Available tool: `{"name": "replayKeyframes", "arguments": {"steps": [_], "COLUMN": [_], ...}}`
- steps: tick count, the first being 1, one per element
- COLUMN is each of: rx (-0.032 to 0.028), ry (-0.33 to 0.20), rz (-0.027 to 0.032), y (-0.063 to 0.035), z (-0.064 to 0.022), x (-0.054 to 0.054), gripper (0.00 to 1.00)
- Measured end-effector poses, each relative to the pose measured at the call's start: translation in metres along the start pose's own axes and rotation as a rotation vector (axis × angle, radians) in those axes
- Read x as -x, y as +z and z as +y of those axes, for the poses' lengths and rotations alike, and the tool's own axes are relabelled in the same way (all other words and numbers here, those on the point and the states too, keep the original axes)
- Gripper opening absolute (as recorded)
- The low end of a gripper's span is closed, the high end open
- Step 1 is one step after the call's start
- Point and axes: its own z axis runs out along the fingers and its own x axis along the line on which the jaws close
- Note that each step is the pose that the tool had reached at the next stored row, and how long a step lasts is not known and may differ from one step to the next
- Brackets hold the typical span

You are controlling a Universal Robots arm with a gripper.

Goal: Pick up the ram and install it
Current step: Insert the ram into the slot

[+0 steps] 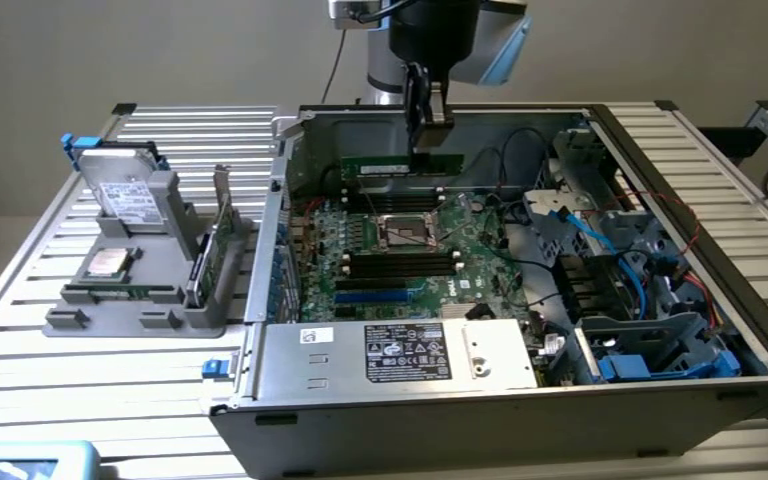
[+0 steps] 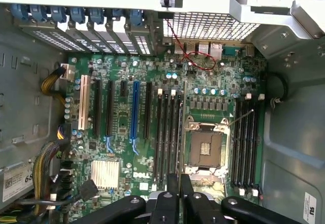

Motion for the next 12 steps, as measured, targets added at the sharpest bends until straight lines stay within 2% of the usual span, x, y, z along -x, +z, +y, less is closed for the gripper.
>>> {"name": "replayKeyframes", "arguments": {"steps": [6,7,11,12], "rx": [0.0003,0.0005,0.0018,0.0019], "ry": [0.000,0.000,0.000,0.000], "rz": [0.0036,0.0077,0.0380,0.0394], "y": [0.0020,0.0024,0.0041,0.0048], "z": [0.0000,-0.0001,-0.0009,-0.0013], "x": [0.0000,0.0000,0.0002,0.0004], "gripper": [0.14,0.14,0.14,0.14]}}
